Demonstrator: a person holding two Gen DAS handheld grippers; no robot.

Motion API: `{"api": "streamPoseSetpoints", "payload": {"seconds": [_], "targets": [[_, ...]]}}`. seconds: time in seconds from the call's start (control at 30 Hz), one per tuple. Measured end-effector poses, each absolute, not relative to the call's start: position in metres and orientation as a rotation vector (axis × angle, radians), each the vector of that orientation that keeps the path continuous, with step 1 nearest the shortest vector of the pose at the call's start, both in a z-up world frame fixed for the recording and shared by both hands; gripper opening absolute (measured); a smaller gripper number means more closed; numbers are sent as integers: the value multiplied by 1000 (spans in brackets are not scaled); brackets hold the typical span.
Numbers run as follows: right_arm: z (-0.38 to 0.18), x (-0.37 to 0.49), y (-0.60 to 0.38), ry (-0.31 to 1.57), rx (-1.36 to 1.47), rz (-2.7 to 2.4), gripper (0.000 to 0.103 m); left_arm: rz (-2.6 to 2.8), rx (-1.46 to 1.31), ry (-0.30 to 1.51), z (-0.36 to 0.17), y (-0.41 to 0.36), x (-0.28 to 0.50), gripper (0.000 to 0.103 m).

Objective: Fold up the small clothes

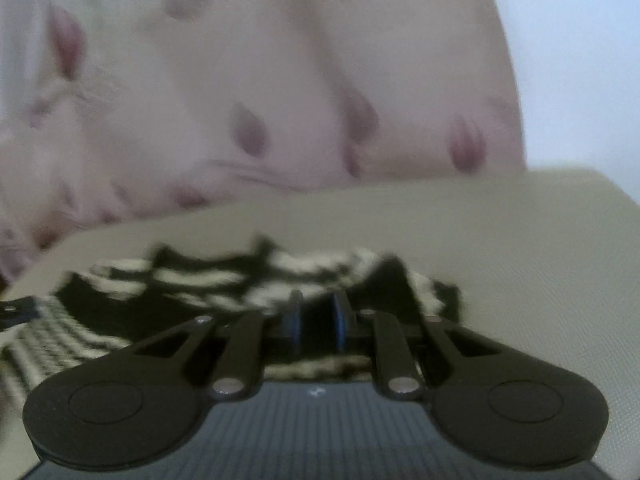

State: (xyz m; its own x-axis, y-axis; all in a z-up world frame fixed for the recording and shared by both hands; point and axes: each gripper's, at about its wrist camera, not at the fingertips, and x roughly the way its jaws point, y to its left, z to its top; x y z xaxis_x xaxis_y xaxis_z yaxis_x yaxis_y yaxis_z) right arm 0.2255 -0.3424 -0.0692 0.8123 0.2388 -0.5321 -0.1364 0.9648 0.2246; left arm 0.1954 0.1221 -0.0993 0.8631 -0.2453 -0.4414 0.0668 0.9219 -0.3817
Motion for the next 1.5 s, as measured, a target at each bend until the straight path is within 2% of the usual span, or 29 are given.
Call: {"api": "streamPoseSetpoints", "payload": {"seconds": [0.1,0.17,0.2,0.6,0.7,0.73,0.83,0.9,1.07,1.23,1.37,1.5], "targets": [[-86,235,-369,602,347,169,12,-157,-388,494,-106,129,193,68],[-89,233,-375,595,404,170,12,-133,-388,497,-107,130,192,78],[-91,231,-376,586,404,173,12,-120,-400,512,-108,130,193,78],[-85,222,-335,522,97,120,14,-48,-427,466,-110,139,184,81],[-69,207,-332,484,128,100,15,-43,-402,453,-108,135,180,82],[-65,196,-331,442,157,116,18,-37,-392,452,-108,134,180,84],[-60,169,-321,391,139,150,35,-17,-363,454,-106,129,180,90],[-64,156,-314,395,110,162,56,-2,-342,455,-105,126,180,93],[-81,148,-307,474,87,146,58,33,-292,464,-103,118,182,94],[-90,148,-301,478,71,116,59,63,-247,471,-102,112,183,97],[-91,150,-298,495,50,129,79,80,-219,474,-101,109,183,99],[-92,151,-291,513,14,132,85,89,-198,478,-101,106,183,102]]}}
